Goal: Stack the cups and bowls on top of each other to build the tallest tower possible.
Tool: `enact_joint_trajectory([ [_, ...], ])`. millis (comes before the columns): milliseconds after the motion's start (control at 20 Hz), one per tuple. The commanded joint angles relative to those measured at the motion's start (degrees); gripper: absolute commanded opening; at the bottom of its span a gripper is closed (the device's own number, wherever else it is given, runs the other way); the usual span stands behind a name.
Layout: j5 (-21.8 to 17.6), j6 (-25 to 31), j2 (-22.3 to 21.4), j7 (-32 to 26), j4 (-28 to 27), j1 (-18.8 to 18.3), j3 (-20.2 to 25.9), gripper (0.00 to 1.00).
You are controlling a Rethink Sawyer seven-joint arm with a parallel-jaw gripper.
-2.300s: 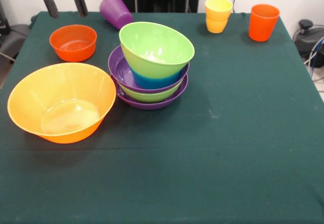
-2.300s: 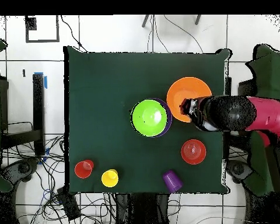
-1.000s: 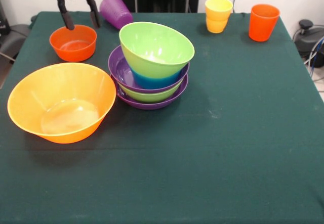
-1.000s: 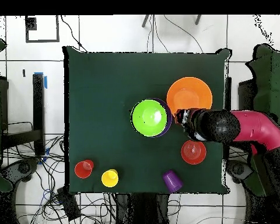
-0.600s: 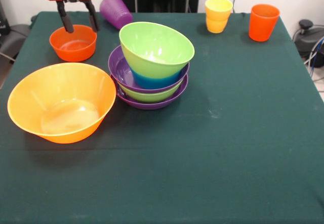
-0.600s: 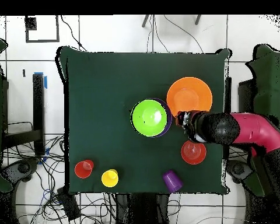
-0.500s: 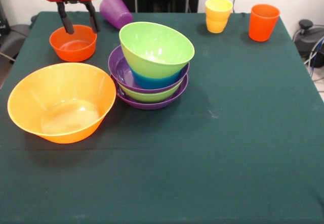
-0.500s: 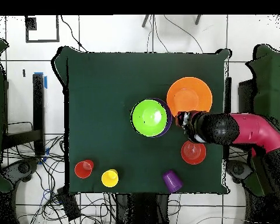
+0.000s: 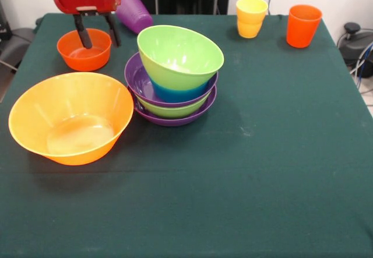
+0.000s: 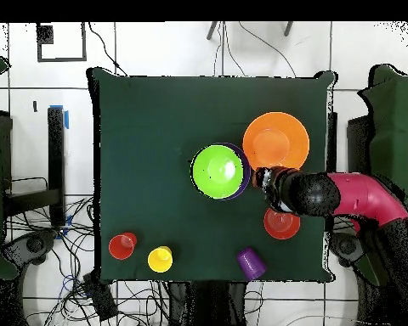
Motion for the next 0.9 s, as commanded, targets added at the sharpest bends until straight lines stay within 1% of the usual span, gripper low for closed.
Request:
enact_joint_trajectory([
  [50,-6.2,-4.7,4.5,-2.6,3.3,2.2,-5.5,1.00],
  [200,-6.7,-4.9,4.7,-3.1,3.2,2.4,-6.2,1.00],
  [400,-6.8,-3.0,4.2,-3.5,2.8,3.0,-7.5,1.00],
  [900,-7.5,-1.5,3.7,-4.3,1.7,4.3,-8.9,1.00],
])
